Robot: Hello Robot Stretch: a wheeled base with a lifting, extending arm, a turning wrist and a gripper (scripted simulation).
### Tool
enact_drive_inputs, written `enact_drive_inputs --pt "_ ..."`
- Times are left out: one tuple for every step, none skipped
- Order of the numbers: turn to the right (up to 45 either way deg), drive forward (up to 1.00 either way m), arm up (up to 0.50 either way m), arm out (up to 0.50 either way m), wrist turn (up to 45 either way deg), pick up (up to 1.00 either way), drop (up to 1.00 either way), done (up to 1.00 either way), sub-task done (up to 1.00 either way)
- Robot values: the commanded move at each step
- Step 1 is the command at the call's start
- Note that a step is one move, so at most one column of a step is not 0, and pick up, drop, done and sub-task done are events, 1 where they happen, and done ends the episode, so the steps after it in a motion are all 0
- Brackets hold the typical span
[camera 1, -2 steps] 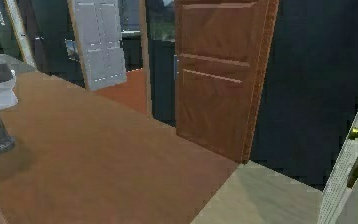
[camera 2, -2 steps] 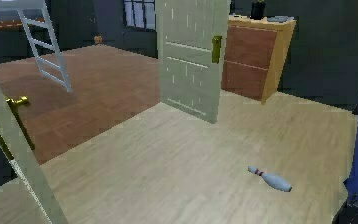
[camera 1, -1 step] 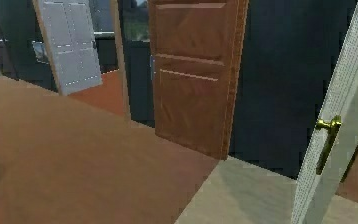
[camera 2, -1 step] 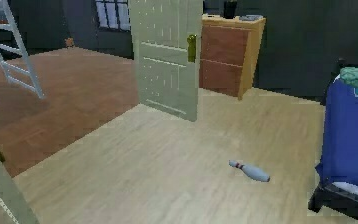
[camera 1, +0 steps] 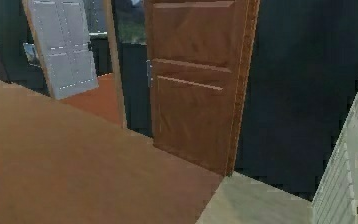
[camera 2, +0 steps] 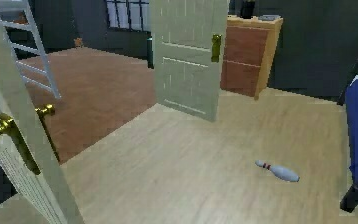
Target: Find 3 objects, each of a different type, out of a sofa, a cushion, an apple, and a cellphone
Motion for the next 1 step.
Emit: enact_drive_inputs --pt "0.0 0.45 0.00 0.00 0.0 0.00 0.00 0.00 0.00"
